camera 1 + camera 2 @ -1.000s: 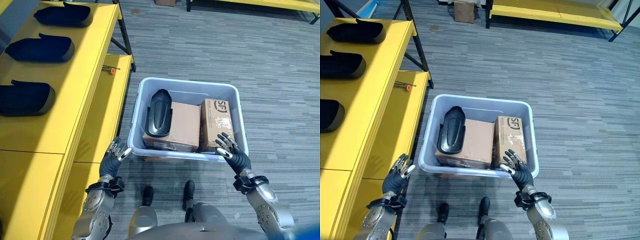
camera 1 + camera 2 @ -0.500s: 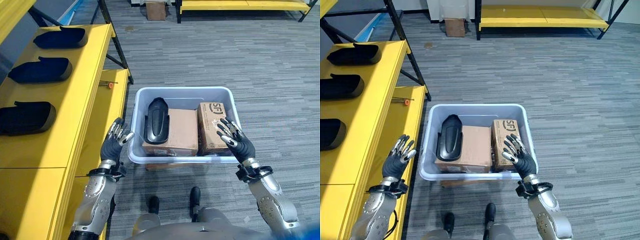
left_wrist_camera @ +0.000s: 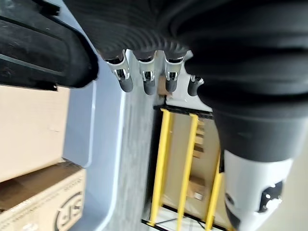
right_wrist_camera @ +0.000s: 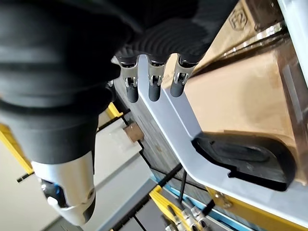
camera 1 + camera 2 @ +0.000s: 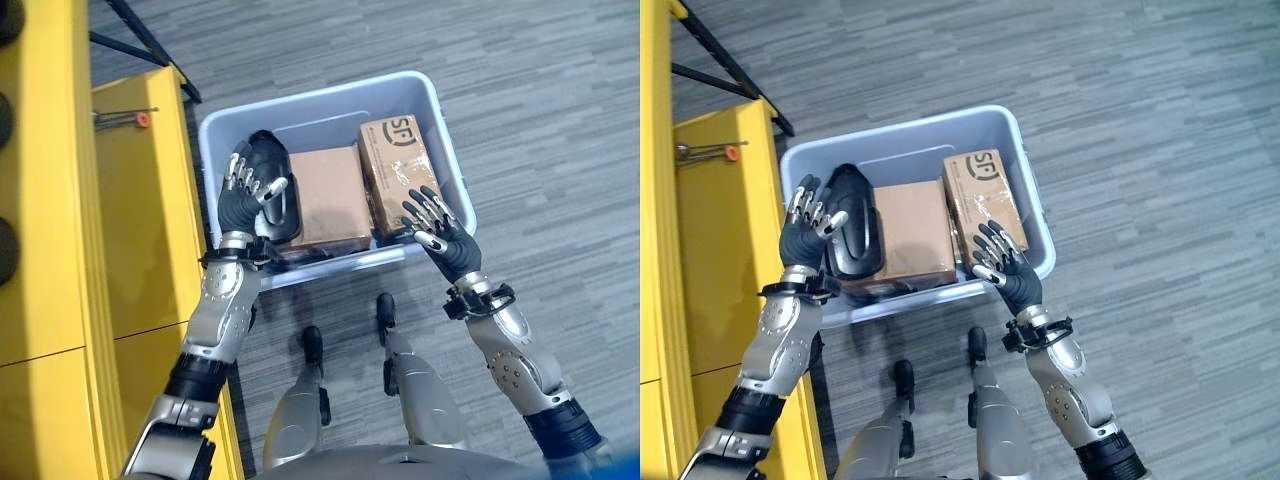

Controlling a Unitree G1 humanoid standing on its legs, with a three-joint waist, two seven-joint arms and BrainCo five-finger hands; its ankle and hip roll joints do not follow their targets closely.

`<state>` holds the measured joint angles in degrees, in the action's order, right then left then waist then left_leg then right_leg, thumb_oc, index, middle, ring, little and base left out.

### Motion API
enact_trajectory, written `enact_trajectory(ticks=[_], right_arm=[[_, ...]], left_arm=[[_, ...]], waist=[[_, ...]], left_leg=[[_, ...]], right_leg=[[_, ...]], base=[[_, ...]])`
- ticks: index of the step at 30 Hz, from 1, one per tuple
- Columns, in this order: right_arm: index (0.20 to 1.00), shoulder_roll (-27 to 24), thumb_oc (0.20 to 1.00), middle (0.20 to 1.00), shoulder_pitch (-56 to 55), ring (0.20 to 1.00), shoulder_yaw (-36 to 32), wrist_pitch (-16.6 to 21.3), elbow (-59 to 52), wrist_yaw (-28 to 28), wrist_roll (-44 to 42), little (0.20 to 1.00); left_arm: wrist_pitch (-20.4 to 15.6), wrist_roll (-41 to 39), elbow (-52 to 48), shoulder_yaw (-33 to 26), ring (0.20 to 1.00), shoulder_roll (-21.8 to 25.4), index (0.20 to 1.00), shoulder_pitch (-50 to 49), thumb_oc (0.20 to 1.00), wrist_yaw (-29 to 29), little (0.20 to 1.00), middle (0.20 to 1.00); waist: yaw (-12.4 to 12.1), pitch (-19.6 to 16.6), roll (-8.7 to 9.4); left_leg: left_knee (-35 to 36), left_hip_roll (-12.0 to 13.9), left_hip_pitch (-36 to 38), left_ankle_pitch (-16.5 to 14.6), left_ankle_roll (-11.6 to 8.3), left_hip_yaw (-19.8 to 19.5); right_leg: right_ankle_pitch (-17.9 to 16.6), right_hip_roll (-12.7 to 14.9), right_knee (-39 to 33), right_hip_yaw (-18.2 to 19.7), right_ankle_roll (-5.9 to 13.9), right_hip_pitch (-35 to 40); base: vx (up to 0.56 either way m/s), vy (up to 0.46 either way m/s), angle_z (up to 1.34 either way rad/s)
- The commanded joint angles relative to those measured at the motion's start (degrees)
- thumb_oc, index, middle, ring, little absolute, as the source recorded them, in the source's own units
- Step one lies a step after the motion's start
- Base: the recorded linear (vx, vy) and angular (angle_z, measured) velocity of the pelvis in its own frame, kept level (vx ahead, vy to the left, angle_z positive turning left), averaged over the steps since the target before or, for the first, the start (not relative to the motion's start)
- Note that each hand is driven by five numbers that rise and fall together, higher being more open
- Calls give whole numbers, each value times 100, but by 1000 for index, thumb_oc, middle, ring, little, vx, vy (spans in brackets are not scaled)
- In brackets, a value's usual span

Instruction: Move parts from the plastic box to the shelf.

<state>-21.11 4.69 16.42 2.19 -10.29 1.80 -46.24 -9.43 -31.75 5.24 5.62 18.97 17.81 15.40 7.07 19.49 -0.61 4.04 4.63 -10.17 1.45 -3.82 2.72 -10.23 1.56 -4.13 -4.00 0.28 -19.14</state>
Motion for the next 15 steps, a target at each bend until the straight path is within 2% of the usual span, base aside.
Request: enact_trajectory(ticks=[1,8,11,15], right_arm=[[1000,72,1000,1000,-144,1000,27,374,-515,13,-194,1000],[1000,59,1000,1000,150,1000,363,410,-428,14,-352,1000],[1000,5,1000,1000,294,1000,513,459,-385,-6,-333,1000],[1000,10,1000,1000,298,1000,586,526,-377,-38,-313,1000]], left_arm=[[-477,215,-35,-59,1000,372,1000,120,1000,246,1000,1000],[-530,301,617,135,1000,640,1000,1013,1000,543,1000,1000],[-524,427,1097,243,1000,1012,1000,1658,1000,729,1000,1000],[-617,330,1347,228,1000,1142,1000,1896,1000,906,1000,1000]], waist=[[-59,-192,151],[31,18,222],[68,175,259],[86,282,318]], left_leg=[[-206,432,29,-87,-130,168],[-224,441,-122,-20,-163,175],[-230,460,-183,4,-179,187],[-228,489,-286,54,-199,188]], right_leg=[[983,634,871,9,678,-43],[930,608,946,30,673,-257],[924,583,1015,34,680,-368],[901,566,1026,21,683,-490]], base=[[-34,-9,0],[-14,-7,0],[-21,-15,-2],[0,0,0]])
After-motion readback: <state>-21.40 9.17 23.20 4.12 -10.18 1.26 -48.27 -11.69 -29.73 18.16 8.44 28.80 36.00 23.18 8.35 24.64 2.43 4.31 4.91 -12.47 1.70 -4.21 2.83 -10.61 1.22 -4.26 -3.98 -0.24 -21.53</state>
